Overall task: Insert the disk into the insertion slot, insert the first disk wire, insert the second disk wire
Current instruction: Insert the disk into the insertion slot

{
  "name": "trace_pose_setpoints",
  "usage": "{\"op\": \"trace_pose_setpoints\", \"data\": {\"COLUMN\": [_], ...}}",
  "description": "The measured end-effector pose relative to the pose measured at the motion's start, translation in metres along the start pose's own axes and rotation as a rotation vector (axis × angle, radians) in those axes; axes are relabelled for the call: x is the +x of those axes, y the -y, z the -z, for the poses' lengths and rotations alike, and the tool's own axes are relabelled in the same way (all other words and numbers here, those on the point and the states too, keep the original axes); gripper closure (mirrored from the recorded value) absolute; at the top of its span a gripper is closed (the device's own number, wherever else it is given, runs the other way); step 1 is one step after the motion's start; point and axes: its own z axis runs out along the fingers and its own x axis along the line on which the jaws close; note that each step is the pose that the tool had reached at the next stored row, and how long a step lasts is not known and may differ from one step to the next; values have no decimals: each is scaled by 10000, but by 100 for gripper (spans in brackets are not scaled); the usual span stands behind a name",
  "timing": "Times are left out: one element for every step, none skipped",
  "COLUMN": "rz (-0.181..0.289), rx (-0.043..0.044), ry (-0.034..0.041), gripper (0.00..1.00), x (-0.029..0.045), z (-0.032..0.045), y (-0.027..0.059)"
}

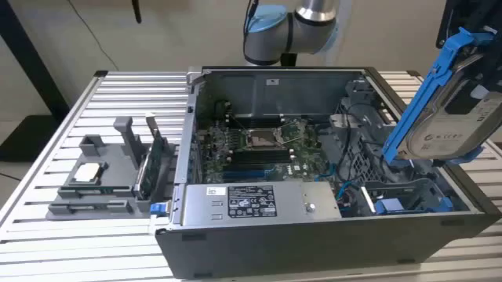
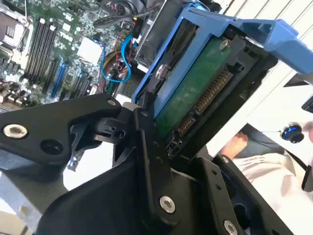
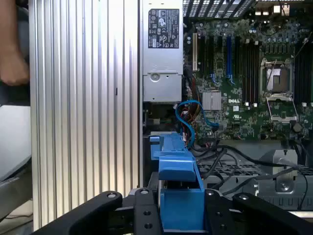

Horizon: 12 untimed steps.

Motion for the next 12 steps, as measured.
{"op": "trace_pose_setpoints", "data": {"rz": [0, 0, 0, 0, 0, 0, 0, 0, 0, 0, 0, 0], "rx": [0, 0, 0, 0, 0, 0, 0, 0, 0, 0, 0, 0], "ry": [0, 0, 0, 0, 0, 0, 0, 0, 0, 0, 0, 0], "gripper": [67, 67, 67, 67, 67, 67, 67, 67, 67, 67, 67, 67], "x": [0, 0, 0, 0, 0, 0, 0, 0, 0, 0, 0, 0], "z": [0, 0, 0, 0, 0, 0, 0, 0, 0, 0, 0, 0], "y": [0, 0, 0, 0, 0, 0, 0, 0, 0, 0, 0, 2]}}
